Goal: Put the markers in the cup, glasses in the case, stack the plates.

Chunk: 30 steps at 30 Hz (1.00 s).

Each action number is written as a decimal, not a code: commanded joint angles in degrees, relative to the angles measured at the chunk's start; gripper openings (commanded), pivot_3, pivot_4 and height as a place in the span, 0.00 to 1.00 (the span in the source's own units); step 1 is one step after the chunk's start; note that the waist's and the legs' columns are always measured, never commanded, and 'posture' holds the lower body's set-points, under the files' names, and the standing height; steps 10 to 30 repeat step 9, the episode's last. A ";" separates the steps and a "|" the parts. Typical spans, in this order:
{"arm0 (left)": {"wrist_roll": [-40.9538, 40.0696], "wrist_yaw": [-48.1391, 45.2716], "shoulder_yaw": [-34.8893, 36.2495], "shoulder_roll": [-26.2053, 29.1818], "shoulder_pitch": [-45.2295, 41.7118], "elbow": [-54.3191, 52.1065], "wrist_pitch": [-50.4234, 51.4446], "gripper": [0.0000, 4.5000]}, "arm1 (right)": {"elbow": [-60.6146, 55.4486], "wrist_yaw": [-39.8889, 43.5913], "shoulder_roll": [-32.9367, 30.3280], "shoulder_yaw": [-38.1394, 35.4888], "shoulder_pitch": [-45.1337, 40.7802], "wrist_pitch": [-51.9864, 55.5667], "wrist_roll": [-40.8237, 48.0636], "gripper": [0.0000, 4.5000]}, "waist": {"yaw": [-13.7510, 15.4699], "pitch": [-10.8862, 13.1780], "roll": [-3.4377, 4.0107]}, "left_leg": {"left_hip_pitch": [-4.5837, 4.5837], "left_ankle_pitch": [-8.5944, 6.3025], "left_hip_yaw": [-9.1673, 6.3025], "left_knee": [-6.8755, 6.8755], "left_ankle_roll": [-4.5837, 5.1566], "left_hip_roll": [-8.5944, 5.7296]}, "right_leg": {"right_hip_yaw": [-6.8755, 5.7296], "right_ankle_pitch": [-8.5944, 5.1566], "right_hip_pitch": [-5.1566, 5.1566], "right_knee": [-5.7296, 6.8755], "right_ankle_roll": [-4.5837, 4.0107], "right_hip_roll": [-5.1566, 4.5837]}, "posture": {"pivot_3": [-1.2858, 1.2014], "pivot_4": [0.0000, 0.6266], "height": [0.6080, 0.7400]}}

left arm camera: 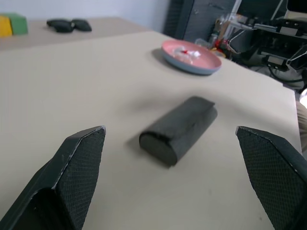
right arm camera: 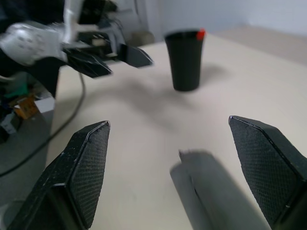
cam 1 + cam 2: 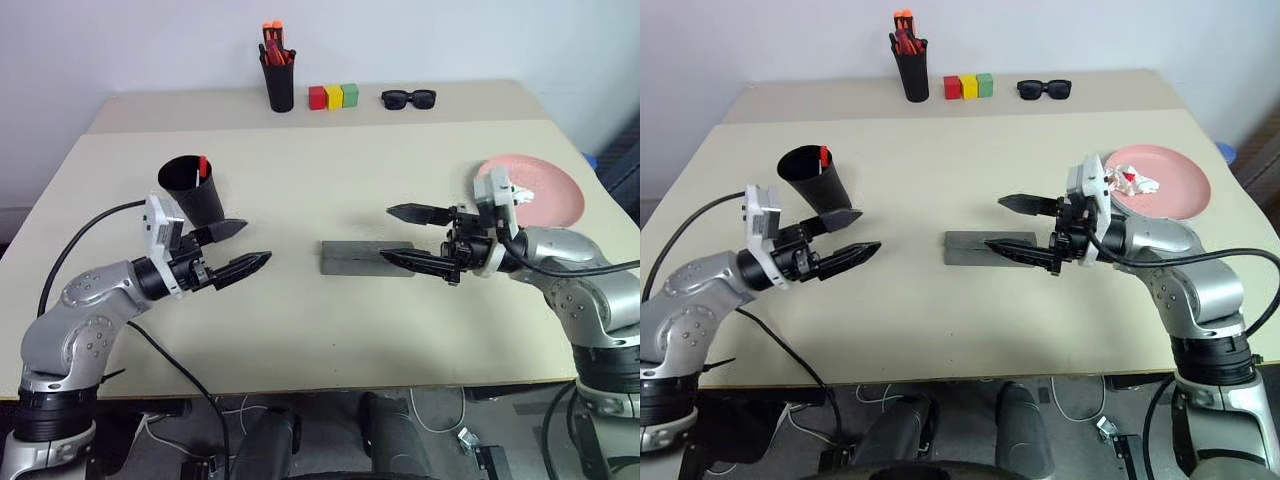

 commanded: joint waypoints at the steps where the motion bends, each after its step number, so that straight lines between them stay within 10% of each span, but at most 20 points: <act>1: -0.48 -3.02 3.85 1.96 2.10 -0.24 -2.78 1.00 | -5.81 -1.78 -1.27 -2.41 1.70 0.97 1.11 0.89 | -0.10 0.00 0.00 | -0.04 0.00 0.01 -0.01 0.00 0.00 | 0.01 0.00 -0.06 0.00 0.00 -0.01 | 0.52 0.24 1.00; 30: 0.12 -0.69 3.80 -0.43 2.68 -1.16 -4.67 1.00 | -5.24 -2.03 -3.90 -2.67 1.79 1.83 0.50 0.89 | -0.02 0.00 0.00 | -0.02 0.00 0.04 -0.01 0.00 0.04 | 0.00 0.00 -0.03 -0.01 -0.01 0.00 | 0.52 0.24 1.00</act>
